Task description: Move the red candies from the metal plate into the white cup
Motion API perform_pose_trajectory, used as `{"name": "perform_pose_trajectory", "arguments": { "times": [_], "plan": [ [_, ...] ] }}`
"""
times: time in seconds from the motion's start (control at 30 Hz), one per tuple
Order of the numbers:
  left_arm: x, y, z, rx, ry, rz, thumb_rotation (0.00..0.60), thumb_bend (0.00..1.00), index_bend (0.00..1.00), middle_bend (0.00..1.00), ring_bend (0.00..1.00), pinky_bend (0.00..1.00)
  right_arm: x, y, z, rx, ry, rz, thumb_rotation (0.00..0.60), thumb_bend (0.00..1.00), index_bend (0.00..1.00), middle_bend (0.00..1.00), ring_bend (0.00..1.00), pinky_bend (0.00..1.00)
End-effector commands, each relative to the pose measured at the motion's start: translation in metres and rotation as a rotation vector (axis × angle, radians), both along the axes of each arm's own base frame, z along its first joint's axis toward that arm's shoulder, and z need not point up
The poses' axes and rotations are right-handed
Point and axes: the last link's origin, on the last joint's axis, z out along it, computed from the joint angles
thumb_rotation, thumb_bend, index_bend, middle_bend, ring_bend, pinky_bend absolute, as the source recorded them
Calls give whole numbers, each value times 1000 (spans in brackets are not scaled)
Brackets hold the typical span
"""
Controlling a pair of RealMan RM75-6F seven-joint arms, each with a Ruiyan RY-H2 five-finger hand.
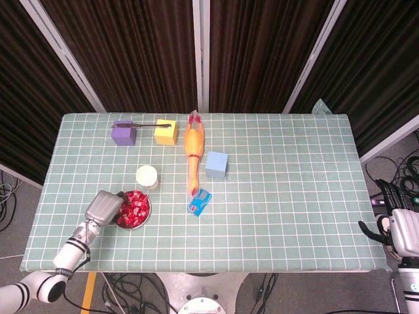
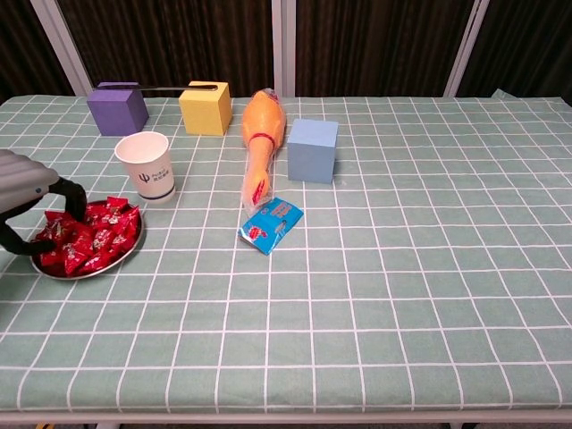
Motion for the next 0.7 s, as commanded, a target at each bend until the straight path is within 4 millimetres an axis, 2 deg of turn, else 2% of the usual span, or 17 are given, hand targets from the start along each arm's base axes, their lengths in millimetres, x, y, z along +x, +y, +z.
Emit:
{"name": "perform_pose_trajectory", "arguments": {
  "times": [0.03,0.23,0.4,0.53,0.7],
  "plan": [
    [-2,3,-2,3,-17,8,600,325,541,553,849,988,0,0,0,1,0,0,600,157,29,61,0,142],
    [-5,8,-4,6,-63,23,600,389,643,684,893,1000,-1,1,1,-3,-1,-2,600,157,29,66,0,151],
    [4,9,7,19,-144,22,600,428,663,706,904,1000,-1,1,1,-3,-4,-3,600,156,29,73,0,166],
    [24,17,22,35,-206,-11,600,430,662,706,904,1000,-2,1,1,-1,-6,-1,600,155,28,73,0,169],
    [61,41,34,56,-249,-89,600,432,659,706,904,1000,-5,2,3,-7,-8,-8,600,155,27,73,0,169]
  ]
}}
